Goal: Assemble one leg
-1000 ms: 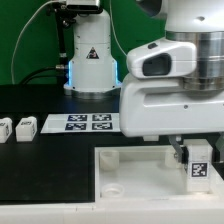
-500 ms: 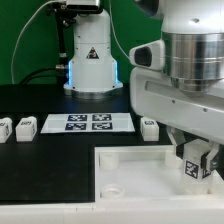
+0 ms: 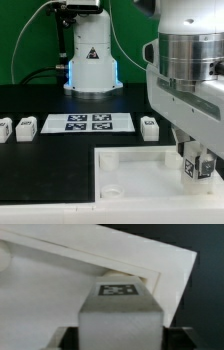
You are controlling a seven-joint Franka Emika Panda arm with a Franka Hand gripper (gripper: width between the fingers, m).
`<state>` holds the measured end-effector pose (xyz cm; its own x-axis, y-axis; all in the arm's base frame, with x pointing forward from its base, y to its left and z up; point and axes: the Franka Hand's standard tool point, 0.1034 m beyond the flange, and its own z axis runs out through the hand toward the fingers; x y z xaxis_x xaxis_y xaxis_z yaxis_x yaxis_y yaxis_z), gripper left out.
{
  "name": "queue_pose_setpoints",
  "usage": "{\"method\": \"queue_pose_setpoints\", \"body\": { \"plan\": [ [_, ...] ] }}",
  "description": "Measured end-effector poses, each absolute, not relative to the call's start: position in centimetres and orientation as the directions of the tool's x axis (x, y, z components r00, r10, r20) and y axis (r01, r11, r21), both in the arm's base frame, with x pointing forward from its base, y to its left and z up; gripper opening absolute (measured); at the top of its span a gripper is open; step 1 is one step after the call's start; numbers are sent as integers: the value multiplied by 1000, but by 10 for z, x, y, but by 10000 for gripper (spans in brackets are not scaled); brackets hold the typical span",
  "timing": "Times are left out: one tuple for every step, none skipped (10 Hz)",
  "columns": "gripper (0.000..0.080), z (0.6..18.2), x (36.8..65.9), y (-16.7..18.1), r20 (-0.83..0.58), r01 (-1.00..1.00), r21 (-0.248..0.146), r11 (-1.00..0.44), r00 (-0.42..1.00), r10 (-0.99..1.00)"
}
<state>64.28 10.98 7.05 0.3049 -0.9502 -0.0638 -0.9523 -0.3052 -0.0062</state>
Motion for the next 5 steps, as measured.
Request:
{"method": "queue_pose_setpoints", "body": {
  "plan": [
    [530, 71, 643, 110, -63, -947, -7, -321, 321, -945],
    [612, 71, 643, 112, -62, -912, -13, -410, 410, -910],
    [612, 71, 642, 113, -57, -834, -22, -552, 552, -832],
    [644, 70, 642, 116, -55, -748, -31, -663, 664, -746],
    [644, 70, 641, 121, -53, -691, -35, -722, 722, -689]
  ]
}}
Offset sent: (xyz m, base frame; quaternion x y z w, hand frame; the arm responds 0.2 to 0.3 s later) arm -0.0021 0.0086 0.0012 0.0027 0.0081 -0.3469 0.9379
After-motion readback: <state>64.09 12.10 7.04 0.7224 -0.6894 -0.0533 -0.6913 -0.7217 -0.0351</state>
